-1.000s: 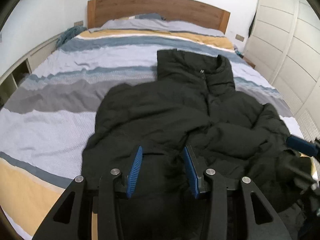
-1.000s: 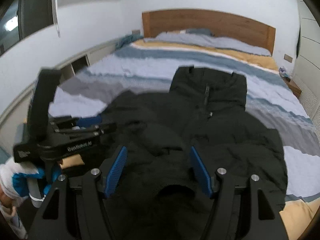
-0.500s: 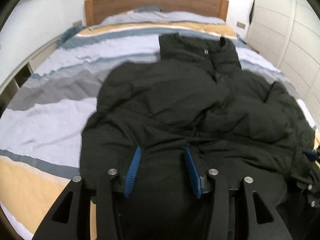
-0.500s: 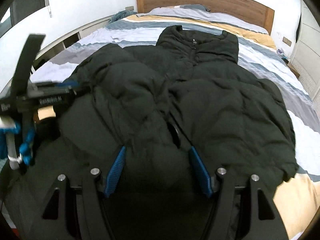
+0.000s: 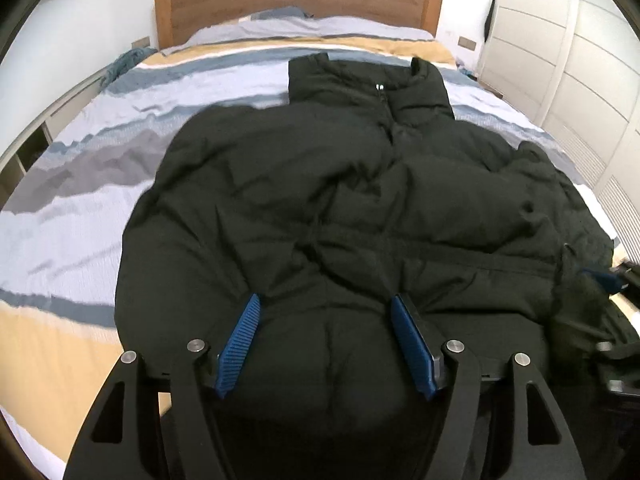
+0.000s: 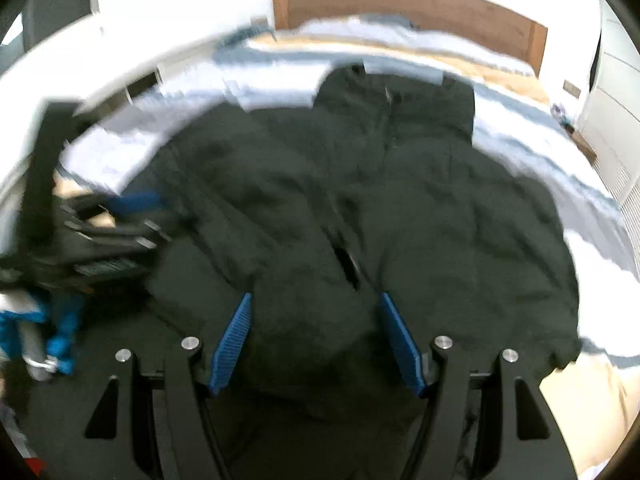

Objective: Fold large clothes

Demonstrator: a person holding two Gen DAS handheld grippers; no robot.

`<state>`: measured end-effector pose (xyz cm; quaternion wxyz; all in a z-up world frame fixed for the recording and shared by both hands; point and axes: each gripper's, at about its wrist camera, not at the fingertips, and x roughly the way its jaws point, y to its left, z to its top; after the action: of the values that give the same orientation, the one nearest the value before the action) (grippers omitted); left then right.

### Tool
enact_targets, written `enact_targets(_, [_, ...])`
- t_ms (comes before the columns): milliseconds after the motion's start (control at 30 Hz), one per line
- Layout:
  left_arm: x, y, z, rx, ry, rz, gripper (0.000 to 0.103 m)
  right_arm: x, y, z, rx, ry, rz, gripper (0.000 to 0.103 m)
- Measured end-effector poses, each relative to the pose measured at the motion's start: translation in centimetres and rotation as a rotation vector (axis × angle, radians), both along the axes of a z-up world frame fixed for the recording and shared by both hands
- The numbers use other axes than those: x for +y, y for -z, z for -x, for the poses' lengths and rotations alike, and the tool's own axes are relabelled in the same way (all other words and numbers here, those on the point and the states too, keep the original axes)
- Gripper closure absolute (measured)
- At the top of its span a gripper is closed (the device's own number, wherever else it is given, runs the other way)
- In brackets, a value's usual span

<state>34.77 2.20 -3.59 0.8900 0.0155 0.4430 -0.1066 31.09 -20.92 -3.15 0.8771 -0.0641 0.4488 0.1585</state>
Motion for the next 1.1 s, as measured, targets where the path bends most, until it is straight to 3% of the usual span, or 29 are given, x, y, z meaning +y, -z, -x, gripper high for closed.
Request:
enact_targets(133, [0.0,-0.6,1.4,0.006,0.012,-0.021,0.036,-0.9,-0.1,1.0,0.014,0.026,-0.007,0.038])
enact_targets(267, [0.7,-1.7,3.2,0.021,-0.016,0.017,0.035,-1.5,-2.0,2.8,-0.012,0.047,0.001,0.038])
enact_targets(533, [3.2,-4.0,8.7,0.012,-0.065,0.092,0.019,-4.6,-6.1,8.7,-0.080,0.108,-0.015,0.039])
enact_targets(833, [9.9,-6.6,15.1,-0.029,-0.158,0.158,0.005,-10.2,-8.4,15.2,-0.117,0.218,-0.026,0.038])
enact_targets(1100, [17.4,-7.1,21.5,-0.035,-0.260,0.141,0.005,-16.9,-9.0,21.2,-0.135,0.348,-0.054,0.038])
